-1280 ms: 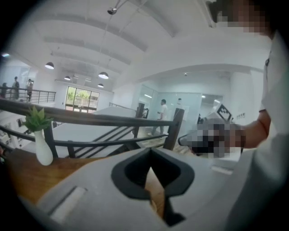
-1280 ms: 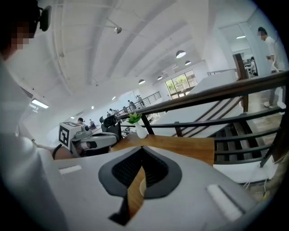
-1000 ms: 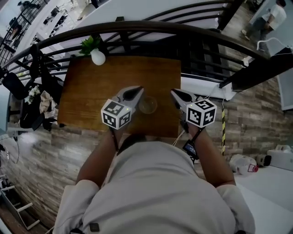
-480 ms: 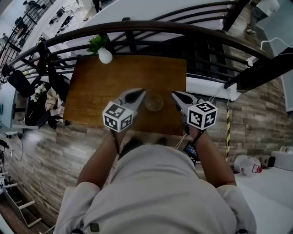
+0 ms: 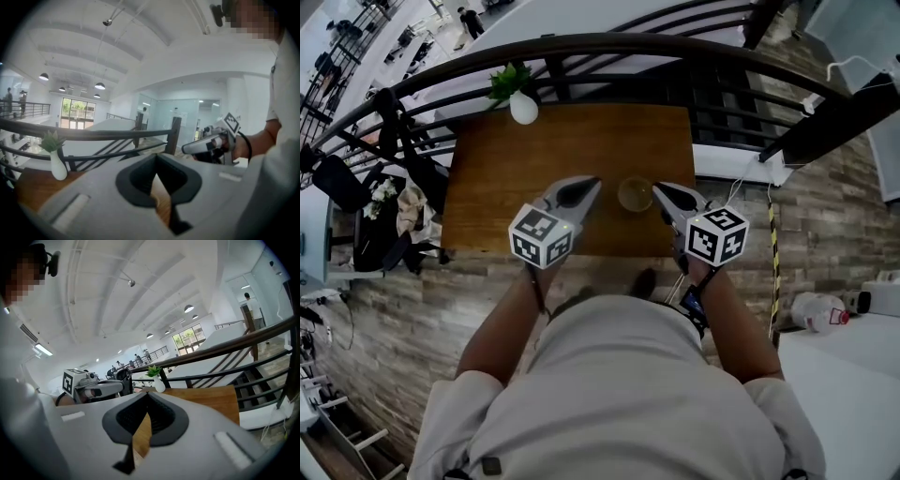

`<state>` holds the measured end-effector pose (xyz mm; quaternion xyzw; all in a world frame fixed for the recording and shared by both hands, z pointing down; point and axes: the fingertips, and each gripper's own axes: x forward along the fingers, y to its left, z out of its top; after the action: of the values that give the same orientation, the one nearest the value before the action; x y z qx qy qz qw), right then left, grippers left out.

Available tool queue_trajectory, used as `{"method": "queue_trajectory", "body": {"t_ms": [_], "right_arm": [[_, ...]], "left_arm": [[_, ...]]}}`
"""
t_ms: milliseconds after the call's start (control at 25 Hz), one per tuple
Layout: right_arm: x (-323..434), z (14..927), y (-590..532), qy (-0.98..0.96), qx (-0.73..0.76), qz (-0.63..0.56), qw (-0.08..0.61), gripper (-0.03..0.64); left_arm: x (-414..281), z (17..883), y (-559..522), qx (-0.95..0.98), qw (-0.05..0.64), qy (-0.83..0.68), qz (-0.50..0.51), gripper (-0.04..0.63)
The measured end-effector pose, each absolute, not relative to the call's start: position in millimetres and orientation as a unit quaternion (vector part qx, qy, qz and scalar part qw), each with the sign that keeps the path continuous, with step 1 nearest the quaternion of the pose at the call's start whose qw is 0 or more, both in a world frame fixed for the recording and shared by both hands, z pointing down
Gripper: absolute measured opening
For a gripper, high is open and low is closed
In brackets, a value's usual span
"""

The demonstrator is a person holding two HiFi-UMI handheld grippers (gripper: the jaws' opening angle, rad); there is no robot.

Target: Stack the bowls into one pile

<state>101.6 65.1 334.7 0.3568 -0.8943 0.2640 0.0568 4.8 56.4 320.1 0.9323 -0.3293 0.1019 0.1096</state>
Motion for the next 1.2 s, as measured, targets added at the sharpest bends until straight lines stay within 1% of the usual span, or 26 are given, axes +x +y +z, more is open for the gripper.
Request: {"method": "queue_trajectory", "body": {"t_ms": [240, 560, 840, 1200], "right_arm": [[33, 325, 115, -0.895, 0.366, 0.248, 0.053, 0.008], [-27, 321, 179, -0.893, 0.388, 0.223, 0.044, 0.008], [-62, 320, 215, -0.893, 0.393, 0.213, 0.054, 0.008], [-79, 309, 229, -0.899, 0.387, 0.196, 0.065, 0.008]], "left_arm": [[-53, 317, 102, 0.94, 0.11, -0.309, 0.097, 0.005], [-102, 310, 165, 0.951, 0.103, -0.278, 0.086, 0.005], [-122, 310, 198, 0.957, 0.11, -0.255, 0.081, 0.005], [-132, 305, 210, 0.957, 0.118, -0.257, 0.06, 0.005]]}}
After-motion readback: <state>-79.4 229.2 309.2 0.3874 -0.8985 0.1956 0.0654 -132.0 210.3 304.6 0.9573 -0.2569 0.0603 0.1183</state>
